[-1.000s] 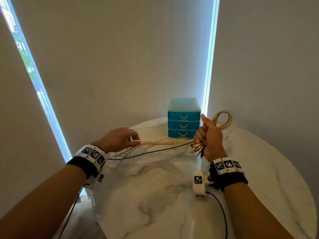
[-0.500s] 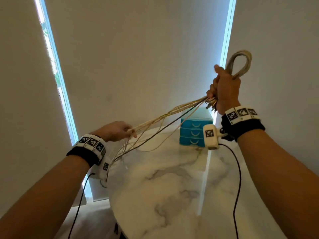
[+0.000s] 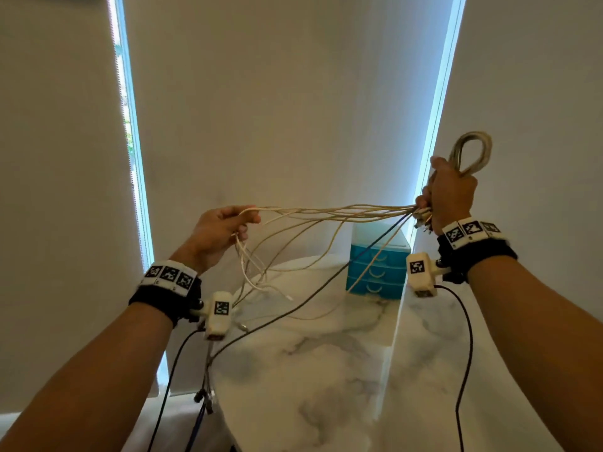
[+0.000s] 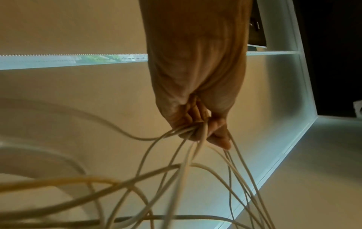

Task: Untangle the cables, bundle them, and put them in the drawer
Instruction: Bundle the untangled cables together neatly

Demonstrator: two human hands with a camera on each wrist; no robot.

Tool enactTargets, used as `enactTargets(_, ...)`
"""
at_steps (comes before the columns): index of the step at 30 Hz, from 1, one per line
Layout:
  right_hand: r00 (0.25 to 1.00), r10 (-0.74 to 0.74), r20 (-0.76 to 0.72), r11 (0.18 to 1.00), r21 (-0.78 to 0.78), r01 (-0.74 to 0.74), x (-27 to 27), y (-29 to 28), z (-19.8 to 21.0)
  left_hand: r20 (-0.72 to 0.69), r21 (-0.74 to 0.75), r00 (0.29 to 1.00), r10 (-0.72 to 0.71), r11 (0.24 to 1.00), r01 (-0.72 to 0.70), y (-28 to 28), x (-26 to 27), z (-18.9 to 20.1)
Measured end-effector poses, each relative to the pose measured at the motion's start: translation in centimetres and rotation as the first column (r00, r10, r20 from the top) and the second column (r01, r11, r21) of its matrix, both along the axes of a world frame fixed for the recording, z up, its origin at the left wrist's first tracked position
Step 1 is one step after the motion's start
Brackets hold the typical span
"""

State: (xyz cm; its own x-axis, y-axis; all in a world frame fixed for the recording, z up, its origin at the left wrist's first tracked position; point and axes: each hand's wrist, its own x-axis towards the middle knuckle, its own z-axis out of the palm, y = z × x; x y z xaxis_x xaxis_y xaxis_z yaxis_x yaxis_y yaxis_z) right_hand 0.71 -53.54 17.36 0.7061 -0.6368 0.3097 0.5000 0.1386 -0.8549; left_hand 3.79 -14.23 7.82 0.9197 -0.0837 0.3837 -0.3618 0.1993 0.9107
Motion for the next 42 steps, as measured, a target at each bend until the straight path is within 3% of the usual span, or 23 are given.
enactTargets(3, 1.0, -0.024, 0.016, 1.0, 0.019, 0.023, 0.0, -0.5, 0.6, 0.007, 0.088, 0.968, -0.25, 0.965, 0.248, 1.4, -0.9, 1.8)
enactTargets(6, 0.999, -0.052, 0.002, 0.996, 0.068, 0.052, -0.1, -1.6, 0.9, -0.099, 0.621, 0.964, -0.246, 0.742, 0.253, 2.3, -2.5, 2.4)
enactTargets(9, 0.999, -0.045, 0.014, 0.997, 0.057, 0.045, -0.3, -1.5, 0.9, 0.172, 0.925, 0.985, -0.022, 0.348, -0.154, 1.9, -2.1, 1.4)
enactTargets(12, 0.999, -0.05, 0.009, 0.998, 0.024, 0.05, -0.4, -0.7, 0.8, 0.672, 0.705, 0.719, 0.178, 0.145, -0.694, 2.5, -0.5, 0.4)
enactTargets(13, 0.998, -0.059, 0.003, 0.998, 0.015, 0.058, -0.5, -0.6, 0.9, 0.723, 0.628, 0.65, 0.235, 0.168, -0.76, 3.0, -0.1, 0.1)
enactTargets(14, 0.998, -0.069, 0.0, 0.998, 0.011, 0.069, -0.6, -0.6, 1.1, 0.687, 0.62, 0.664, 0.296, 0.239, -0.748, 3.5, 0.4, -0.3)
enactTargets(15, 0.996, -0.086, 0.0, 0.996, 0.011, 0.086, -0.6, -0.9, 1.2, 0.558, 0.651, 0.76, 0.334, 0.392, -0.65, 4.0, 0.8, -0.7)
enactTargets(17, 0.993, -0.114, -0.016, 0.993, 0.025, 0.115, -0.5, -1.5, 1.1, 0.166, 0.564, 0.972, 0.166, 0.793, -0.232, 4.4, 0.2, -1.9)
enactTargets(19, 0.992, -0.126, -0.032, 0.991, 0.039, 0.127, -0.5, -1.9, 0.6, 0.031, 0.218, 0.998, -0.051, 0.975, 0.043, 3.9, -0.9, -3.0)
enactTargets(21, 0.987, -0.149, -0.054, 0.988, 0.038, 0.151, -0.6, -2.0, 0.0, 0.035, -0.075, 0.989, -0.146, 0.986, 0.149, 3.0, -1.6, -3.3)
enactTargets(24, 0.979, -0.18, -0.095, 0.983, 0.006, 0.181, -0.4, -2.7, -0.9, 0.044, -0.176, 0.977, -0.209, 0.961, 0.214, 2.5, -1.6, -3.7)
enactTargets(25, 0.974, -0.2, -0.105, 0.979, 0.006, 0.202, -0.2, -3.2, -1.1, 0.021, -0.107, 0.982, -0.19, 0.976, 0.191, 2.6, -1.4, -3.7)
enactTargets(27, 0.964, -0.24, -0.118, 0.97, -0.005, 0.241, 0.3, -4.1, -1.5, 0.094, 0.328, 0.996, -0.006, 0.944, -0.025, 3.0, -0.6, -4.4)
enactTargets(28, 0.959, -0.253, -0.127, 0.967, -0.023, 0.252, -0.1, -3.9, -1.6, 0.257, 0.58, 0.962, 0.088, 0.782, -0.226, 3.2, -0.2, -5.0)
enactTargets(30, 0.941, -0.307, -0.144, 0.951, -0.078, 0.298, -0.3, -3.7, -1.8, 0.628, 0.695, 0.766, 0.134, 0.347, -0.63, 3.8, 0.5, -6.1)
enactTargets(31, 0.929, -0.339, -0.146, 0.939, -0.107, 0.326, -0.4, -3.5, -1.9, 0.685, 0.684, 0.717, 0.131, 0.222, -0.695, 4.2, 0.4, -6.3)
enactTargets(33, 0.908, -0.389, -0.157, 0.919, -0.136, 0.37, -0.7, -2.6, -1.9, 0.702, 0.639, 0.657, 0.275, 0.165, -0.751, 4.8, 1.3, -7.2)
enactTargets(34, 0.899, -0.406, -0.163, 0.911, -0.155, 0.383, -1.0, -2.1, -1.9, 0.6, 0.645, 0.697, 0.392, 0.278, -0.711, 4.9, 2.1, -7.6)
enactTargets(35, 0.89, -0.425, -0.166, 0.9, -0.182, 0.396, -1.3, -1.6, -2.0, 0.389, 0.632, 0.788, 0.478, 0.484, -0.606, 4.8, 2.5, -7.8)
enactTargets(37, 0.884, -0.446, -0.141, 0.883, -0.231, 0.408, -1.6, -0.7, -2.1, -0.076, 0.257, 0.959, 0.272, 0.935, -0.245, 4.2, 2.2, -7.5)
enactTargets(39, 0.882, -0.461, -0.1, 0.864, -0.276, 0.421, -1.8, -0.5, -2.5, -0.158, -0.063, 0.987, 0.003, 0.998, -0.013, 4.0, 1.8, -7.0)
enactTargets(41, 0.865, -0.495, -0.085, 0.84, -0.301, 0.452, -1.8, -1.6, -3.0, -0.068, 0.232, 0.996, 0.051, 0.972, -0.034, 5.1, 1.7, -6.8)
enactTargets(42, 0.859, -0.503, -0.101, 0.836, -0.311, 0.453, -2.0, -2.2, -3.1, 0.046, 0.567, 0.987, 0.156, 0.809, -0.154, 6.1, 1.6, -7.1)
